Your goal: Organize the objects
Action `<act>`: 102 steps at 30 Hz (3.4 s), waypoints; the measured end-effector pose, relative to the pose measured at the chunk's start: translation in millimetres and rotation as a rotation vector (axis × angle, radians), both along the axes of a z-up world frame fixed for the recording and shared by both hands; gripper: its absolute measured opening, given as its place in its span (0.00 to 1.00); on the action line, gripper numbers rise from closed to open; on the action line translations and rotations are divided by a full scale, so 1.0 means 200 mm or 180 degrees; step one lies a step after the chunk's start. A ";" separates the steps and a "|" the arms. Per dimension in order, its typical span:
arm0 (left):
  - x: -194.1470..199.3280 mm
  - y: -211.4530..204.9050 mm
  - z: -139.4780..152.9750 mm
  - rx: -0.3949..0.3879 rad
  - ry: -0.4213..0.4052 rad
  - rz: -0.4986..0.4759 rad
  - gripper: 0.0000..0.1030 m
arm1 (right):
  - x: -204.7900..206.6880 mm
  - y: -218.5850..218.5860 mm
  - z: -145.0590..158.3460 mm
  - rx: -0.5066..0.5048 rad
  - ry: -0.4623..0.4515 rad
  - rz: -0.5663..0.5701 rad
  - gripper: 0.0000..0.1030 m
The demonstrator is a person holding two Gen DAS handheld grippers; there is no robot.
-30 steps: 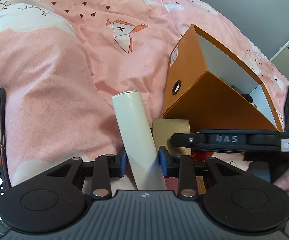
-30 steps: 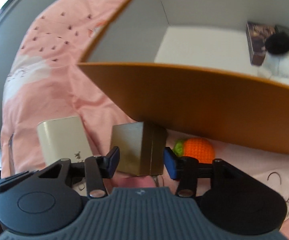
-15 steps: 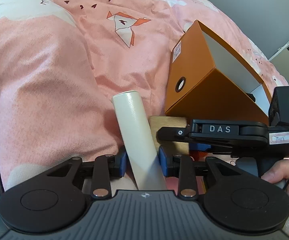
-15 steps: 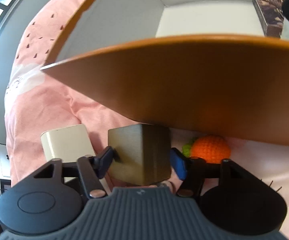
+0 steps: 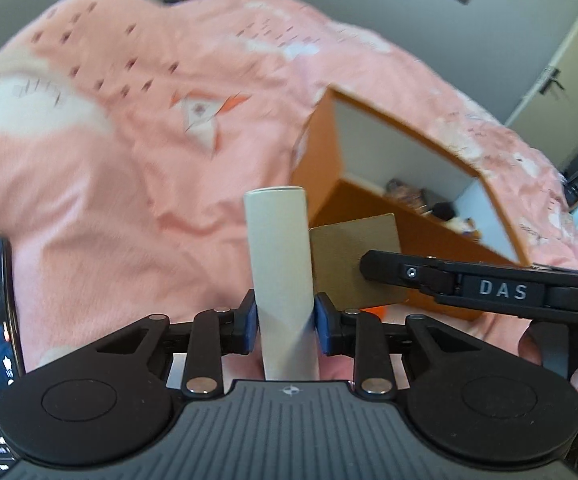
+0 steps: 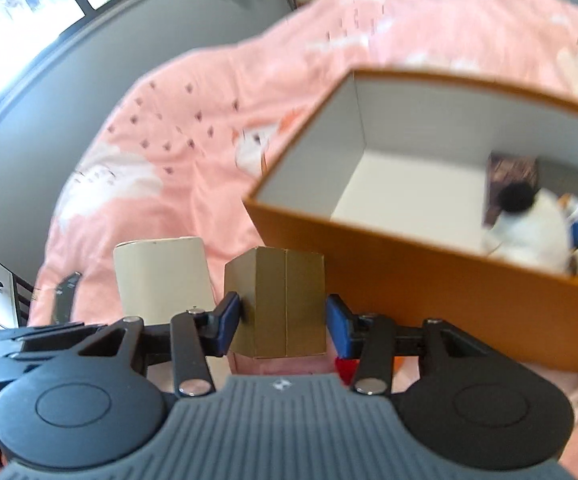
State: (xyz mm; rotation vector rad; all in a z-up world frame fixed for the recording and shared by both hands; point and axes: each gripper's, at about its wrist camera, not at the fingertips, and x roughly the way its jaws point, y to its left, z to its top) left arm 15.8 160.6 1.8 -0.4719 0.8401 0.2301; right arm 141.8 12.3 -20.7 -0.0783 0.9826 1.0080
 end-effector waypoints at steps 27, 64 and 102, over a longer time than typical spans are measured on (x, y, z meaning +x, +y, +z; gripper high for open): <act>1.13 -0.19 0.07 0.0302 0.0321 -0.1044 0.31 | 0.58 -0.39 0.25 0.0303 -0.0633 -0.0779 0.07; 1.24 -0.22 -0.21 0.1643 0.1262 -0.1680 0.30 | 0.72 -0.13 -0.11 -0.0252 -0.0149 -0.0270 0.04; 1.00 0.28 0.01 0.0622 0.0288 -0.1073 0.35 | 0.73 0.54 -0.39 -0.1367 0.0151 0.0789 0.02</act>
